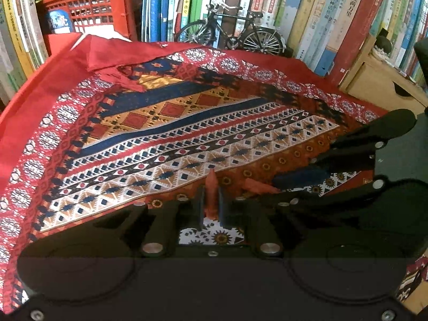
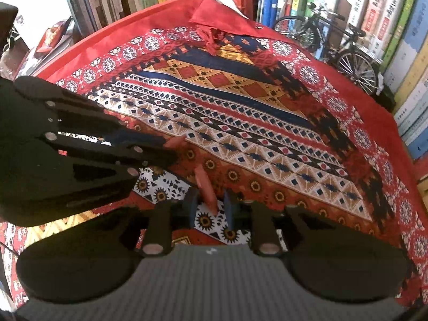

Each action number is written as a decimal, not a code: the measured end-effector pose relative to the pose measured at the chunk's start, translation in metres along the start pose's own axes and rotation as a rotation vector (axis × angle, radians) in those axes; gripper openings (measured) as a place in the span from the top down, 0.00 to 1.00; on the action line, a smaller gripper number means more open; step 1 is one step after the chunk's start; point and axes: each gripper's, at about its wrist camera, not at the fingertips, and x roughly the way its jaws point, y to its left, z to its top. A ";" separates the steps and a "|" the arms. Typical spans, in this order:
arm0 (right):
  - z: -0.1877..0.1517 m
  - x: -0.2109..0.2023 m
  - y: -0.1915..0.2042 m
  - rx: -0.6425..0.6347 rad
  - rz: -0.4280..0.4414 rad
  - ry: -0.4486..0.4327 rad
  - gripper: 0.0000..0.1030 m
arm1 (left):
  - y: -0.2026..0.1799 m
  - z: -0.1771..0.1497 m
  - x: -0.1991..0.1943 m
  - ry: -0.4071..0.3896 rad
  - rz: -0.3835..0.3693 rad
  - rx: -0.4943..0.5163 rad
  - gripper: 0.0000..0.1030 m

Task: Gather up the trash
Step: 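Close the left tool on the small red stick while the right tool hovers beside it, then lift the red stick from the rug with the left tool, then carry the red stick over the black bin with the left tool, then open the left tool to drop the red stick into the bin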

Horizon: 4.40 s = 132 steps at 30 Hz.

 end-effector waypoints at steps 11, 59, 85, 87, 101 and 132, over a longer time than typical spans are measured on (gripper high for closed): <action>0.005 -0.025 0.016 -0.012 -0.027 -0.013 0.88 | 0.002 0.000 -0.031 -0.018 0.028 -0.041 0.91; -0.070 -0.207 0.181 0.174 -0.181 -0.160 0.88 | -0.028 -0.126 -0.264 -0.136 -0.029 0.052 0.91; -0.097 -0.154 0.362 0.062 -0.017 -0.063 0.88 | 0.103 -0.303 -0.320 -0.054 0.110 -0.159 0.91; -0.098 -0.148 0.375 0.043 -0.002 -0.051 0.88 | 0.113 -0.316 -0.322 -0.044 0.120 -0.184 0.91; -0.113 -0.095 0.435 -0.037 0.096 0.062 0.88 | 0.157 -0.391 -0.304 0.051 0.168 -0.335 0.91; -0.124 -0.019 0.451 -0.086 0.100 0.166 0.62 | 0.188 -0.434 -0.231 0.195 0.131 -0.409 0.84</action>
